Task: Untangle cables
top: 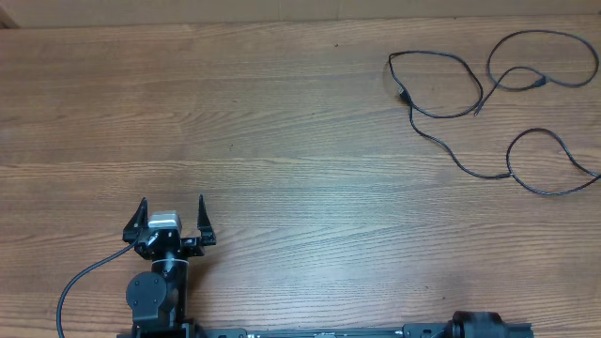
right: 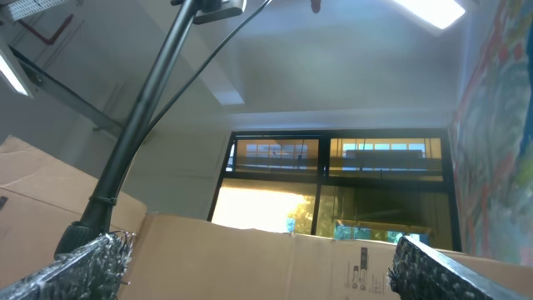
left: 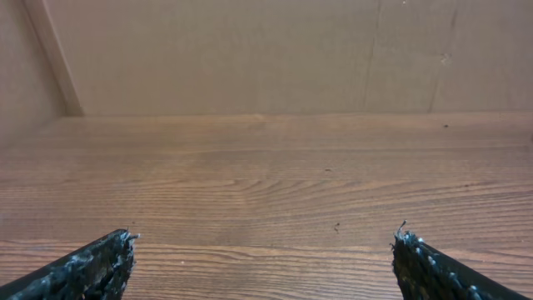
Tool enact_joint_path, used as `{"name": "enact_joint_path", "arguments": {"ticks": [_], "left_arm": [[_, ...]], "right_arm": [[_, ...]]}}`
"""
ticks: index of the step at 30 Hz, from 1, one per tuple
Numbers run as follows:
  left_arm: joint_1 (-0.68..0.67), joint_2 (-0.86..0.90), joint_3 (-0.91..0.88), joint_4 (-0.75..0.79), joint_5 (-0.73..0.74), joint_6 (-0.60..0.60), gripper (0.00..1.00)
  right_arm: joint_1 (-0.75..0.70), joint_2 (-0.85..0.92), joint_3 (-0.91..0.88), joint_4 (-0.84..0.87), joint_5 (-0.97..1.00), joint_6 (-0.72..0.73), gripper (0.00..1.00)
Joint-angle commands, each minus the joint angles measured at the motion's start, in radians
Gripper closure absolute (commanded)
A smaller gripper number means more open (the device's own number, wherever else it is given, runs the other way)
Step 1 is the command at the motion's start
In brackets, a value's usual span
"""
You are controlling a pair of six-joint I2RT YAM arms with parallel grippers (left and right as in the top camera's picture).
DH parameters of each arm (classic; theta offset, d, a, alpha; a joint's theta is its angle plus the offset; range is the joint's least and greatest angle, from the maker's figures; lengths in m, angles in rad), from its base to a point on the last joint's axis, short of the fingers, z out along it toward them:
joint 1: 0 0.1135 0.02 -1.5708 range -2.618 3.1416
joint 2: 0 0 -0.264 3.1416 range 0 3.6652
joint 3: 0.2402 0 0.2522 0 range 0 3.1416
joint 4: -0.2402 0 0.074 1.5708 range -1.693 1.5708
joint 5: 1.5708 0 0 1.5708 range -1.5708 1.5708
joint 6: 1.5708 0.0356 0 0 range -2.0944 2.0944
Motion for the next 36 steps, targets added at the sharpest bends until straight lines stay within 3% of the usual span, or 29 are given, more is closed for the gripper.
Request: {"name": "enact_joint_path", "arguments": {"ticks": [1,36], "left_arm": [[0.004,-0.011,-0.007,0.002,0.010,0.016,0.01],[0.004,-0.011,-0.007,0.002,0.010,0.016,0.00]], "right_arm": [[0.005,-0.004,-0.003,0.005,0.018,0.017,0.00],[0.001,-0.017,0.000,-0.037,0.109,0.016,0.00]]}}
